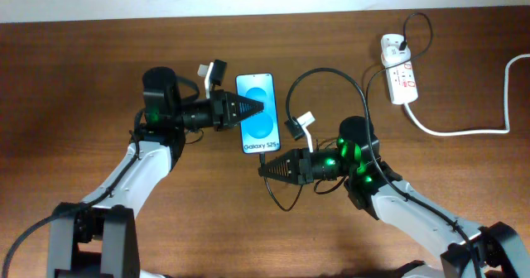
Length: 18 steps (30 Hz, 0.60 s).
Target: Plug charger to phone and switch on socket
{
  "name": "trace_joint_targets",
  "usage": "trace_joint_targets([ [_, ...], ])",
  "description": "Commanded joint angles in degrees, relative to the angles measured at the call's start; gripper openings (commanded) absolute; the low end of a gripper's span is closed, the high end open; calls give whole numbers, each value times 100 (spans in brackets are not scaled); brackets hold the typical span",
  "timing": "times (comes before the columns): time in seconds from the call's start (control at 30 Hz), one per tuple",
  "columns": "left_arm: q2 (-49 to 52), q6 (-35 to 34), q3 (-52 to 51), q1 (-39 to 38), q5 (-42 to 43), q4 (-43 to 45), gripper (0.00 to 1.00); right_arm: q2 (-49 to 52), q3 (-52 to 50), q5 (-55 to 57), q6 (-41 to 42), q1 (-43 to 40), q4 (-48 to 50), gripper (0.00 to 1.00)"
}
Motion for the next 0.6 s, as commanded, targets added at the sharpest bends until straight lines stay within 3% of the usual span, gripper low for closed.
trace_joint_targets([
  [0.0,-15,245,-315,-566,1585,-164,0,-24,804,1805,-111,-350,179,4],
  [0.57,-15,245,-494,-581,1556,-229,0,153,953,1993,-275,-352,-122,4],
])
